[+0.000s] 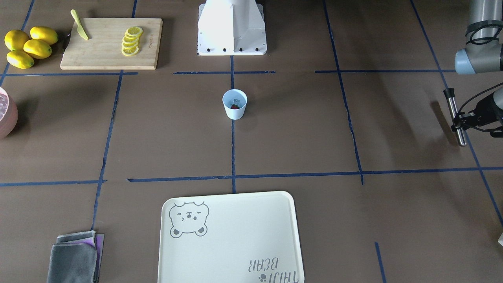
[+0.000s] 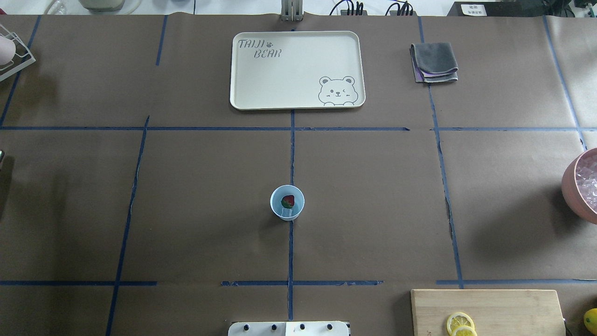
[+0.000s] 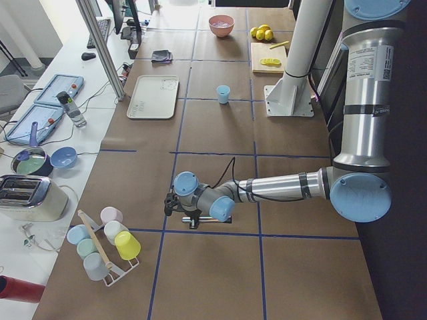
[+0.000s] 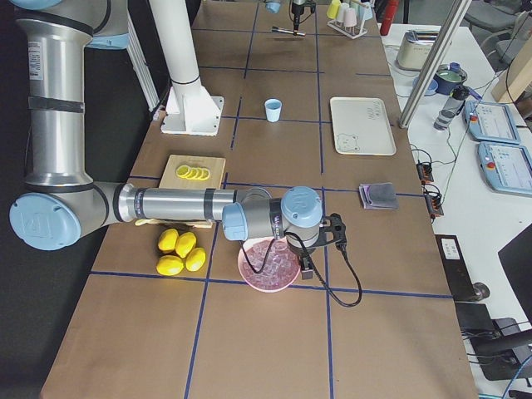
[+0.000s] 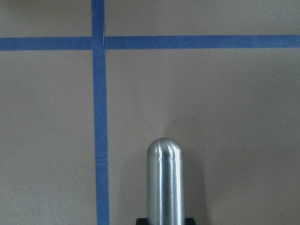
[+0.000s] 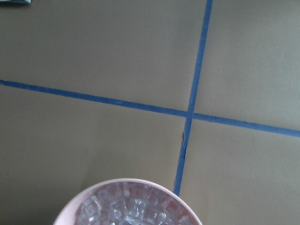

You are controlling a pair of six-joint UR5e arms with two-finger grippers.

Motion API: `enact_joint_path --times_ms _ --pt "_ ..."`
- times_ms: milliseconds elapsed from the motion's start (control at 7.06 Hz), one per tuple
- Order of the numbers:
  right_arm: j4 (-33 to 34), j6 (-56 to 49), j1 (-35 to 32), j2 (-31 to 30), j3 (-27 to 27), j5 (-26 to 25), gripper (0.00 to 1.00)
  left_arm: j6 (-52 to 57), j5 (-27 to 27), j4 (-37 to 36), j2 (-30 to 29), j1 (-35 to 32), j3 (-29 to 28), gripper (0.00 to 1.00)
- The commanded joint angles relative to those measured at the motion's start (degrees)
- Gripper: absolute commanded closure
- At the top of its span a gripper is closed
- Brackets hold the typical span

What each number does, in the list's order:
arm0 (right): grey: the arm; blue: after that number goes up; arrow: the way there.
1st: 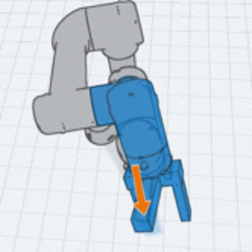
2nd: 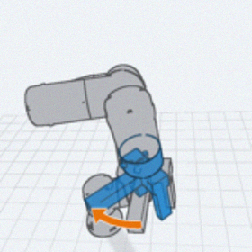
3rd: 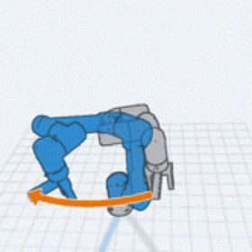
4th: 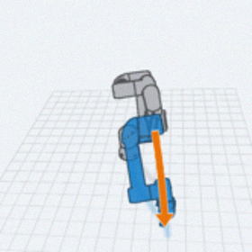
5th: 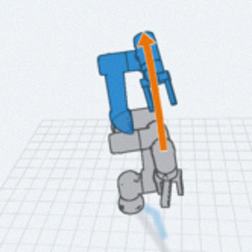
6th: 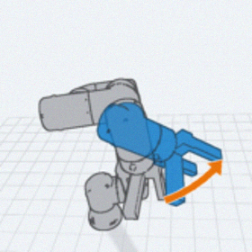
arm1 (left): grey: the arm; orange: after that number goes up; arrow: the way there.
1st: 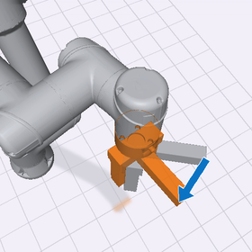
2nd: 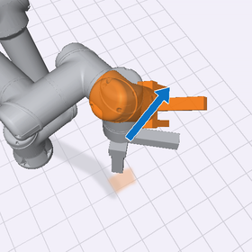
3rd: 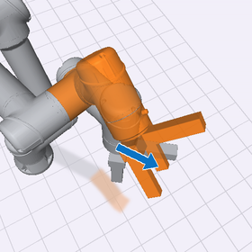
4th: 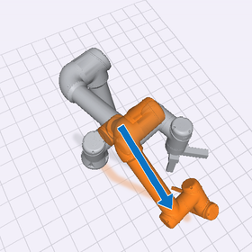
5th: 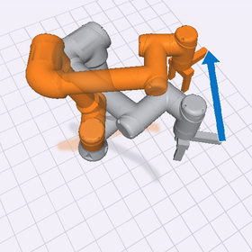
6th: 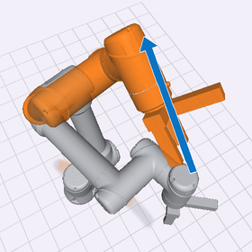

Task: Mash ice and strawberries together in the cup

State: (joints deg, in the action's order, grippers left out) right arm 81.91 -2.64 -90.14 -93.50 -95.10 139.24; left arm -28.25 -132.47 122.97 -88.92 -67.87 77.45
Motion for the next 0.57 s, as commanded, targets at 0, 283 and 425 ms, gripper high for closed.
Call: enact_joint_path --times_ms 0,283,425 --pt "0.00 0.00 -0.04 0.07 -0.17 0.07 0.00 -0.05 -0.33 0.95 0.41 -0.07 0.42 0.00" --pt "-0.09 0.00 -0.04 0.07 -0.26 0.07 0.00 0.04 0.02 1.22 0.50 -0.33 3.99 0.00" --pt "-0.09 0.00 -0.04 0.07 -0.78 0.07 0.00 0.12 -0.33 0.87 0.59 -1.20 6.46 0.00"
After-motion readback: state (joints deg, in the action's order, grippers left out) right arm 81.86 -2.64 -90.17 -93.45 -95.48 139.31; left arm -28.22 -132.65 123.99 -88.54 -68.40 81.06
